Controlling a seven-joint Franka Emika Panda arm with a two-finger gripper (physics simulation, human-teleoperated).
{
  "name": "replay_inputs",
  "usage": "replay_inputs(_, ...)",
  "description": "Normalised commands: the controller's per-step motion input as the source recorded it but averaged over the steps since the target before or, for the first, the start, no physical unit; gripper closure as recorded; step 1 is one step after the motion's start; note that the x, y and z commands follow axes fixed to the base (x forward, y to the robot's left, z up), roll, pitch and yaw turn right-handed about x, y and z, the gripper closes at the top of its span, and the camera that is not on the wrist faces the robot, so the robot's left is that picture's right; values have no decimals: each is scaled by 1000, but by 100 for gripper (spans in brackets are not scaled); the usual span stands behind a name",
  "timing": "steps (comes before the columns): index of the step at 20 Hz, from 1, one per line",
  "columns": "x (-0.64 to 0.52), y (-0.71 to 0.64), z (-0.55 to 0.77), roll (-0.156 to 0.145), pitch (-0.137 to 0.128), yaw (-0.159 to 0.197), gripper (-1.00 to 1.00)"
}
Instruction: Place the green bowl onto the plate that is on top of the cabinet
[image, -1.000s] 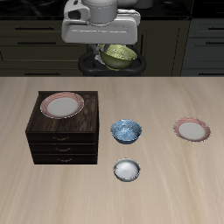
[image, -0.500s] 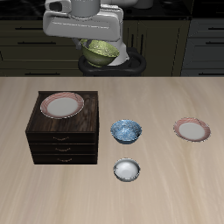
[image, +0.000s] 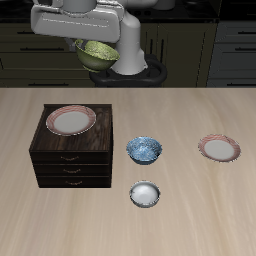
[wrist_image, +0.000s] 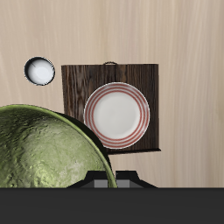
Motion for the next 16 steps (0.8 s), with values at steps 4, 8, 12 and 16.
replay_inputs(4, 41, -339, -28, -23, 3, -3, 100)
replay_inputs(8, 9, -239, -6, -9, -5, -7, 100)
replay_inputs(12, 28, -246, 29, -23, -6, -15, 100)
replay_inputs(16, -2, -100, 11, -7, -20, 29, 100)
